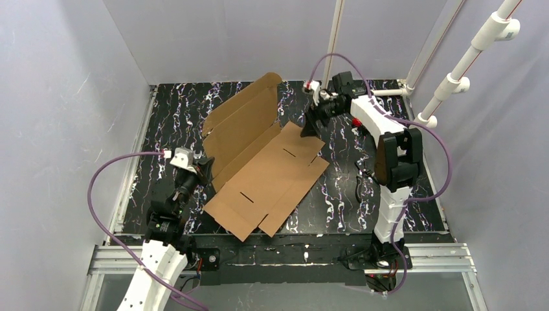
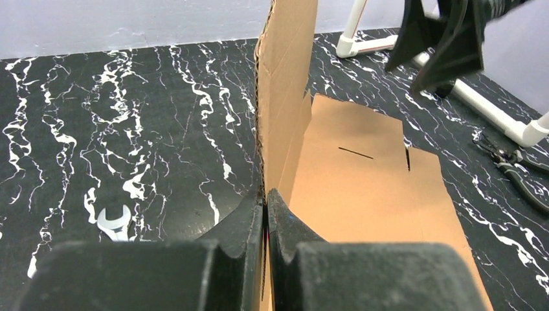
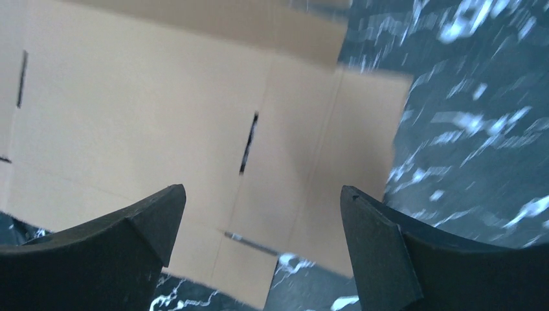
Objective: Fold the paper box
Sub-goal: Fold the paper box at the center of the board.
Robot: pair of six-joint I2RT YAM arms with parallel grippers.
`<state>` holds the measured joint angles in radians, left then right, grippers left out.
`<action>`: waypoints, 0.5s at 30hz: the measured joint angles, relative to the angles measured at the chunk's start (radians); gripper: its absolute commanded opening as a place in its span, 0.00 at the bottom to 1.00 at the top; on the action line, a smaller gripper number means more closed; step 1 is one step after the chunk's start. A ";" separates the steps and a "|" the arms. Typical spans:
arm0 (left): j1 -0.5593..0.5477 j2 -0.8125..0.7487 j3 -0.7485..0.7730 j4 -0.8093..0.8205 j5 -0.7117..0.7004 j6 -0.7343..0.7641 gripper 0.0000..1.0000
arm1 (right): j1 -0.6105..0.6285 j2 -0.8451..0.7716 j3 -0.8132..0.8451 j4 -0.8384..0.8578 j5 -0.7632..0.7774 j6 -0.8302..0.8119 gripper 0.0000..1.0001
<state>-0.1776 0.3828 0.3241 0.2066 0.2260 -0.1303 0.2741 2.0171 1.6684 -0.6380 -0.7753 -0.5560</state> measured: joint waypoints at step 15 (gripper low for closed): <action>0.000 0.108 0.029 -0.002 0.150 0.082 0.00 | 0.192 -0.059 0.467 -0.184 -0.022 -0.413 0.99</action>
<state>-0.1776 0.4908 0.3534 0.2043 0.3763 -0.0479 0.4660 1.9579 2.1353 -0.8223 -0.7975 -0.9688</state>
